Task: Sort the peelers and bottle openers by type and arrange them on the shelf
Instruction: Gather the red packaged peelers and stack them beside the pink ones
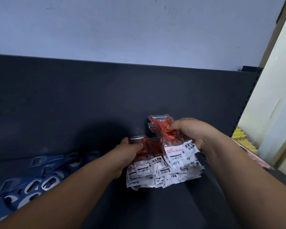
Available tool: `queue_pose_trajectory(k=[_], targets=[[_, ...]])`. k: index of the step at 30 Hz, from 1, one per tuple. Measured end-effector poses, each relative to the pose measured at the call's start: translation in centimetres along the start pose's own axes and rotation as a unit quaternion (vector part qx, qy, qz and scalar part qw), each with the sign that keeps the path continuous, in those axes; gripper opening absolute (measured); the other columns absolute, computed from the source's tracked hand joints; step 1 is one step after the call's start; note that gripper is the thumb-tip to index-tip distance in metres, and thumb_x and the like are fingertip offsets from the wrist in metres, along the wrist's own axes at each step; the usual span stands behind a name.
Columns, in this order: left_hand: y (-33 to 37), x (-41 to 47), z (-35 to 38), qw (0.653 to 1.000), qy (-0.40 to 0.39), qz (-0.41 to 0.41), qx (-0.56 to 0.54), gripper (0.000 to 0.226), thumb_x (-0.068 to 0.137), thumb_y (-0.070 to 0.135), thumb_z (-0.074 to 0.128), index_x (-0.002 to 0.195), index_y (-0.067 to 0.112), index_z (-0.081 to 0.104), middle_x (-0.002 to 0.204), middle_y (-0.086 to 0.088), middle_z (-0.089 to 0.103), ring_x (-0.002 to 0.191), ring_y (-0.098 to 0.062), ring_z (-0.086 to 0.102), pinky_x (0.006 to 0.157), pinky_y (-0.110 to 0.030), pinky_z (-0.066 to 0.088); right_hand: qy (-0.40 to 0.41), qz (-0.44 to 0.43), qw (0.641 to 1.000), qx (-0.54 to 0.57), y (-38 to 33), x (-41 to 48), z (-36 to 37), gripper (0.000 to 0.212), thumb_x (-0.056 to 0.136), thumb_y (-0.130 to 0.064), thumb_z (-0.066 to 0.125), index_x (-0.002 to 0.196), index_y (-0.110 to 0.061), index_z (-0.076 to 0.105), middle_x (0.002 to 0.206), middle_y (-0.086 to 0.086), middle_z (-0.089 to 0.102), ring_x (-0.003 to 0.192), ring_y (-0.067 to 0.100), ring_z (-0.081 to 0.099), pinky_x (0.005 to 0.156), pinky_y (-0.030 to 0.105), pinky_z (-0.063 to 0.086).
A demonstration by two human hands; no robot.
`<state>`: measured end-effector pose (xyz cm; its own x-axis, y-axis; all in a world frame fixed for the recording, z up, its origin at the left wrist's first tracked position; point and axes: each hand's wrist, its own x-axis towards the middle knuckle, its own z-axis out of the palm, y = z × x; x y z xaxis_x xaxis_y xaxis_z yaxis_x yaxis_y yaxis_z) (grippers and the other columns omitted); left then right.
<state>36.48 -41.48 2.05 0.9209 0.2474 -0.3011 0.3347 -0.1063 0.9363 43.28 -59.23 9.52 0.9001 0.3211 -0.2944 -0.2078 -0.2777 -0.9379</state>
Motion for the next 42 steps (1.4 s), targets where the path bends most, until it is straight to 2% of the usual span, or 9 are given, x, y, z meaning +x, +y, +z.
queue_pose_trajectory(k=[2,7,14,18,24,31,33,36,42], targets=[[-0.1,0.2,0.3,1.000,0.007,-0.007,0.012,0.020,0.092,0.029,0.057,0.106,0.026,0.043,0.099,-0.007,0.068,0.090,-0.027,0.068,0.088,-0.047,0.054,0.001,0.006,1.000,-0.009,-0.1,0.7,0.6,0.027,0.089,0.000,0.056,0.113,0.011,0.052,0.075,0.018,0.067,0.049,0.023,0.066,0.043,0.026,0.052],[-0.6,0.6,1.0,1.000,0.011,0.007,0.021,0.027,0.088,0.025,0.060,0.111,0.033,0.049,0.108,-0.007,0.067,0.092,-0.026,0.068,0.088,-0.044,0.055,0.027,-0.001,0.996,-0.086,0.0,2.3,1.7,0.026,0.087,0.002,0.059,0.111,0.010,0.052,0.079,0.021,0.067,0.052,0.026,0.066,0.047,0.032,0.056],[-0.8,1.3,1.4,0.999,0.029,0.009,0.013,0.029,0.073,0.034,0.060,0.099,0.043,0.048,0.124,-0.010,0.055,0.101,-0.029,0.062,0.092,-0.044,0.052,0.111,-0.043,0.972,-0.201,1.3,3.9,2.7,0.017,0.075,-0.009,0.073,0.089,-0.004,0.065,0.084,0.016,0.072,0.076,0.031,0.071,0.079,0.048,0.058],[-0.9,1.5,1.4,0.999,0.041,0.009,0.026,0.031,0.083,0.030,0.060,0.111,0.037,0.049,0.125,-0.010,0.053,0.100,-0.028,0.062,0.091,-0.043,0.053,0.139,-0.057,0.953,-0.264,1.6,3.7,2.5,0.015,0.074,-0.017,0.074,0.082,-0.011,0.062,0.085,0.013,0.071,0.080,0.031,0.071,0.079,0.047,0.058],[-1.2,2.0,1.4,0.998,0.045,0.014,0.030,0.032,0.079,0.031,0.061,0.110,0.034,0.052,0.124,-0.011,0.053,0.098,-0.029,0.063,0.090,-0.043,0.053,0.155,-0.073,0.936,-0.308,1.7,2.9,2.0,0.012,0.081,-0.023,0.071,0.085,-0.013,0.065,0.083,0.009,0.071,0.082,0.028,0.070,0.077,0.039,0.056],[-1.2,2.0,1.5,0.999,0.036,0.015,0.026,0.042,0.065,0.039,0.056,0.107,0.038,0.053,0.122,-0.010,0.055,0.098,-0.029,0.063,0.090,-0.044,0.053,0.109,-0.078,0.923,-0.362,1.1,1.7,2.9,0.047,0.074,-0.055,0.069,0.106,-0.024,0.054,0.094,-0.006,0.062,0.093,0.019,0.062,0.086,0.035,0.053],[-1.3,2.0,1.5,0.999,0.035,0.018,0.028,0.038,0.070,0.037,0.057,0.108,0.038,0.052,0.123,-0.010,0.055,0.098,-0.028,0.063,0.091,-0.044,0.053,0.098,-0.065,0.902,-0.416,1.1,1.6,3.5,0.055,0.071,-0.053,0.070,0.114,-0.024,0.052,0.106,-0.004,0.062,0.098,0.020,0.061,0.087,0.033,0.052],[-1.4,2.1,1.3,0.998,0.039,0.022,0.034,0.028,0.079,0.033,0.059,0.106,0.039,0.052,0.123,-0.010,0.054,0.099,-0.028,0.062,0.092,-0.044,0.052,0.117,-0.062,0.886,-0.444,1.4,1.8,4.0,0.045,0.070,-0.039,0.068,0.110,-0.024,0.053,0.102,0.000,0.063,0.092,0.022,0.063,0.080,0.033,0.054],[-1.5,2.2,1.2,0.997,0.052,0.032,0.038,0.026,0.084,0.030,0.060,0.108,0.036,0.051,0.124,-0.010,0.054,0.099,-0.027,0.062,0.092,-0.042,0.052,0.116,-0.083,0.940,-0.309,1.6,2.6,3.3,0.036,0.069,-0.019,0.072,0.101,-0.020,0.056,0.091,0.002,0.067,0.079,0.020,0.066,0.074,0.034,0.057]])
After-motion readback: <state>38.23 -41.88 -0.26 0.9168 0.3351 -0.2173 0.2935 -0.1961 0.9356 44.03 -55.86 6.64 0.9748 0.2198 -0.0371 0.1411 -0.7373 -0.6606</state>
